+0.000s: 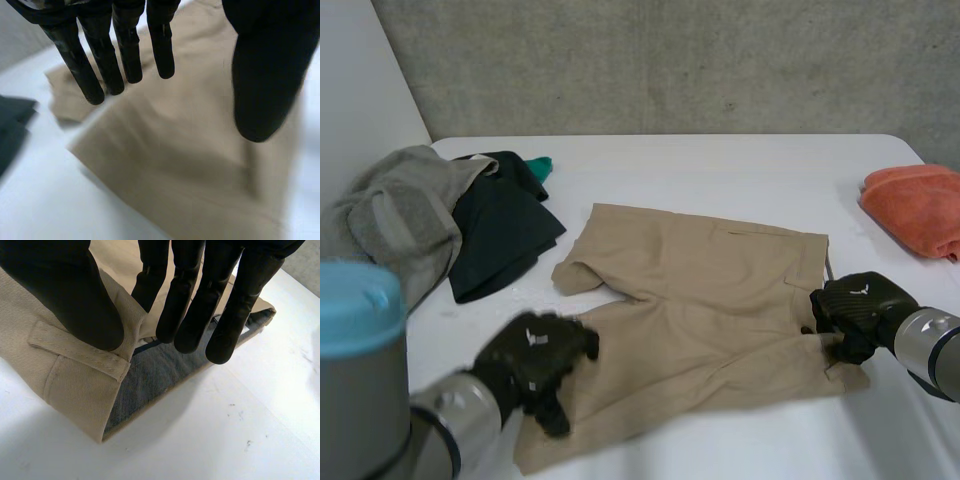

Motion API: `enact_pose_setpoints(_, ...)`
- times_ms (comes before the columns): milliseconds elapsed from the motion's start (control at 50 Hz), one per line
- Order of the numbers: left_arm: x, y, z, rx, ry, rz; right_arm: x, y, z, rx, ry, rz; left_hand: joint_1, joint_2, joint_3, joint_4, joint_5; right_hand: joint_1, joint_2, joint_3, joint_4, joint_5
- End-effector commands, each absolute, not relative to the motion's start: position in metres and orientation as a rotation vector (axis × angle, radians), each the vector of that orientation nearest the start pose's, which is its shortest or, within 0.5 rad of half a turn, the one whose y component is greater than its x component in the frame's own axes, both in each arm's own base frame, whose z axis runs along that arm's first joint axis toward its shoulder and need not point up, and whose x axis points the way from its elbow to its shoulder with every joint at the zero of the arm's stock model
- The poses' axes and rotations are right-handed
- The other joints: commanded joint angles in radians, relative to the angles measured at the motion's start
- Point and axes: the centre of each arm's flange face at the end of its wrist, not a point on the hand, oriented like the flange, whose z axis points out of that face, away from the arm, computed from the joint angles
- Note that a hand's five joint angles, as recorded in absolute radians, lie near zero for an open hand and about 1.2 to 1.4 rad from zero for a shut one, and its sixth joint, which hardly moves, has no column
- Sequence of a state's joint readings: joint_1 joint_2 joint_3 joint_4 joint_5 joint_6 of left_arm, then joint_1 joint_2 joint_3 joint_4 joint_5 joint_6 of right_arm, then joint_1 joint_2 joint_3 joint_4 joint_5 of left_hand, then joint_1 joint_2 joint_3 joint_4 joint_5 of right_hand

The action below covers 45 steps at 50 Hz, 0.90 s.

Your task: Fold the laundry.

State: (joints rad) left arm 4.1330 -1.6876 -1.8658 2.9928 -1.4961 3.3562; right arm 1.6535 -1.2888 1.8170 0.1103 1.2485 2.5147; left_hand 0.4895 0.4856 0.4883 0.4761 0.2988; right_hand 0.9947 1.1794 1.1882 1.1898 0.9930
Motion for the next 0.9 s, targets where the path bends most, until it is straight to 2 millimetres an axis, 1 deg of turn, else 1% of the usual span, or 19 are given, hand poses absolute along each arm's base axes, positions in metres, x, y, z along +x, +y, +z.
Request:
enact_pose_setpoints(20, -0.252, -0.12, 0.162, 1.15, 2.859, -1.417, 0.182, -0.256, 0.156, -1.161, 2.492, -1.438, 0.065, 0.068, 0.066, 0.078, 0.081, 0.402, 0.217, 0.208, 0.207, 0.229)
enact_pose_setpoints(100, -0.252, -0.12, 0.157, 1.146, 2.875, -1.384, 0.182, -0.257, 0.156, -1.159, 2.49, -1.449, 0.144, 0.147, 0.145, 0.157, 0.16, 0.402, 0.217, 0.208, 0.207, 0.229)
enact_pose_setpoints(140, -0.254, -0.12, 0.155, 1.161, 2.872, -1.377, 0.182, -0.257, 0.156, -1.158, 2.492, -1.449, 0.269, 0.273, 0.271, 0.283, 0.286, 0.402, 0.217, 0.208, 0.207, 0.229)
enact_pose_setpoints(180, -0.256, -0.12, 0.153, 1.17, 2.867, -1.374, 0.181, -0.257, 0.156, -1.153, 2.495, -1.446, 0.431, 0.435, 0.432, 0.444, 0.447, 0.402, 0.217, 0.208, 0.207, 0.229)
enact_pose_setpoints(200, -0.257, -0.121, 0.15, 1.178, 2.868, -1.362, 0.181, -0.257, 0.156, -1.153, 2.495, -1.446, 0.626, 0.63, 0.627, 0.64, 0.642, 0.402, 0.217, 0.208, 0.207, 0.229)
enact_pose_setpoints(240, -0.258, -0.122, 0.148, 1.187, 2.863, -1.354, 0.181, -0.256, 0.156, -1.155, 2.496, -1.442, 0.859, 0.863, 0.86, 0.872, 0.875, 0.402, 0.217, 0.208, 0.207, 0.229)
enact_pose_setpoints(260, -0.259, -0.122, 0.148, 1.19, 2.861, -1.352, 0.181, -0.256, 0.156, -1.158, 2.498, -1.439, 0.906, 0.91, 0.907, 0.92, 0.922, 0.402, 0.217, 0.208, 0.207, 0.229)
enact_pose_setpoints(340, -0.26, -0.126, 0.15, 1.197, 2.814, -1.353, 0.181, -0.248, 0.157, -1.205, 2.514, -1.386, 0.907, 0.911, 0.908, 0.92, 0.923, 0.402, 0.217, 0.208, 0.207, 0.229)
enact_pose_setpoints(400, -0.259, -0.115, 0.153, 1.377, 2.719, -1.251, 0.181, -0.228, 0.157, -1.334, 2.522, -1.247, 0.907, 0.911, 0.908, 0.92, 0.923, 0.402, 0.217, 0.208, 0.207, 0.229)
enact_pose_setpoints(420, -0.257, -0.105, 0.152, 1.502, 2.656, -1.158, 0.178, -0.213, 0.159, -1.461, 2.512, -1.151, 0.907, 0.911, 0.908, 0.92, 0.923, 0.402, 0.217, 0.208, 0.207, 0.229)
enact_pose_setpoints(440, -0.257, -0.101, 0.152, 1.564, 2.62, -1.108, 0.177, -0.207, 0.16, -1.518, 2.503, -1.116, 0.907, 0.911, 0.908, 0.92, 0.923, 0.402, 0.217, 0.208, 0.207, 0.229)
enact_pose_setpoints(520, -0.262, -0.099, 0.15, 1.759, 2.471, -0.984, 0.173, -0.197, 0.164, -1.652, 2.466, -1.056, 0.907, 0.911, 0.908, 0.92, 0.923, 0.402, 0.217, 0.208, 0.207, 0.229)
enact_pose_setpoints(640, -0.284, -0.132, 0.163, 1.696, 2.402, -1.184, 0.174, -0.212, 0.168, -1.599, 2.477, -1.187, 0.907, 0.911, 0.908, 0.92, 0.923, 0.402, 0.217, 0.208, 0.207, 0.229)
enact_pose_setpoints(720, -0.305, -0.169, 0.178, 1.594, 2.312, -1.417, 0.177, -0.233, 0.169, -1.502, 2.49, -1.267, 0.907, 0.911, 0.908, 0.92, 0.923, 0.402, 0.217, 0.208, 0.207, 0.229)
enact_pose_setpoints(740, -0.313, -0.188, 0.184, 1.535, 2.27, -1.532, 0.177, -0.239, 0.171, -1.485, 2.491, -1.303, 0.907, 0.911, 0.908, 0.92, 0.923, 0.402, 0.217, 0.208, 0.207, 0.229)
enact_pose_setpoints(800, -0.327, -0.217, 0.194, 1.449, 2.183, -1.709, 0.179, -0.261, 0.181, -1.399, 2.474, -1.469, 0.907, 0.911, 0.908, 0.92, 0.923, 0.402, 0.217, 0.208, 0.207, 0.229)
enact_pose_setpoints(820, -0.335, -0.236, 0.197, 1.403, 2.115, -1.806, 0.179, -0.267, 0.184, -1.376, 2.469, -1.52, 0.907, 0.911, 0.908, 0.92, 0.923, 0.402, 0.217, 0.208, 0.207, 0.229)
enact_pose_setpoints(880, -0.345, -0.264, 0.2, 1.35, 1.97, -1.93, 0.179, -0.291, 0.194, -1.268, 2.439, -1.711, 0.907, 0.911, 0.908, 0.92, 0.923, 0.402, 0.217, 0.208, 0.207, 0.229)
enact_pose_setpoints(900, -0.351, -0.282, 0.198, 1.318, 1.865, -1.996, 0.179, -0.296, 0.195, -1.244, 2.43, -1.756, 0.907, 0.911, 0.908, 0.92, 0.923, 0.402, 0.217, 0.208, 0.207, 0.229)
